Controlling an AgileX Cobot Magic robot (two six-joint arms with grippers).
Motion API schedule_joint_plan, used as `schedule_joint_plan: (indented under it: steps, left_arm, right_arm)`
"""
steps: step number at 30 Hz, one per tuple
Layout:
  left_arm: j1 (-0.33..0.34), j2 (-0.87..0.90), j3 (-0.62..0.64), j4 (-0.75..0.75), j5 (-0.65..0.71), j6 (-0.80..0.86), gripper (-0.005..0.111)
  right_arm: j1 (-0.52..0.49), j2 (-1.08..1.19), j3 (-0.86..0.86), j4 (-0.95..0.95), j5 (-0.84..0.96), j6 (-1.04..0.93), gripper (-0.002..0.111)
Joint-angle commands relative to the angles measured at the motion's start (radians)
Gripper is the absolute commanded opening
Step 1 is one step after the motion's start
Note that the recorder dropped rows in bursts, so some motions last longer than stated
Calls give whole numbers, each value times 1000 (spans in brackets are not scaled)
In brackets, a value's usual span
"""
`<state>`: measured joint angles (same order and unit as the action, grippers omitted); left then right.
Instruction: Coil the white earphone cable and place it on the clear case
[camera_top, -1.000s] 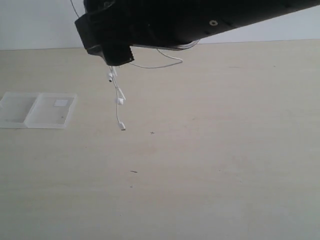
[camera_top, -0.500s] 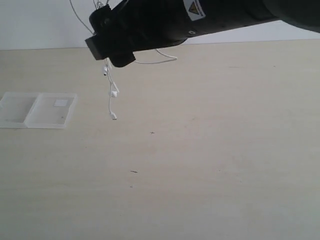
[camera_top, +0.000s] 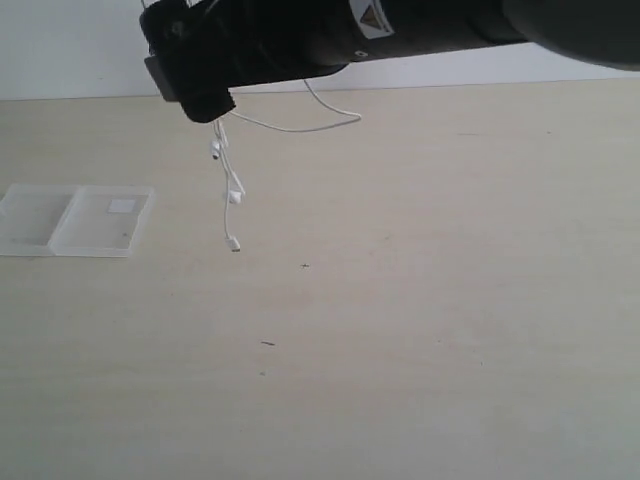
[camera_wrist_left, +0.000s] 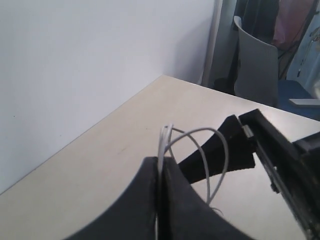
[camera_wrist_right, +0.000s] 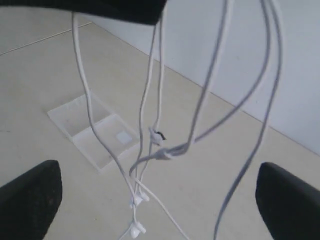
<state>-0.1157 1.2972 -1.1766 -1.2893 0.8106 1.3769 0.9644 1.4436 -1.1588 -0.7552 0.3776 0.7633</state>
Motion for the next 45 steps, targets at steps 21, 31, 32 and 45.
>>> schedule_joint_plan:
  steps: [21,31,32,45]
  left_arm:
    - [3,-7,-9,-29,14,-28,0]
    - [3,-7,-9,-33,-2,-87,0]
    - [3,-7,-9,-33,-2,-97,0]
    - [3,-7,-9,-77,-4,-101,0]
  right_arm:
    - [-2,121,2,-282,-111,166,103]
    - [-2,125,2,-291,-105,192,103]
    - [-2,125,0,-291,-89,212,103]
    - [-2,125,-6,-299,-51,236,88]
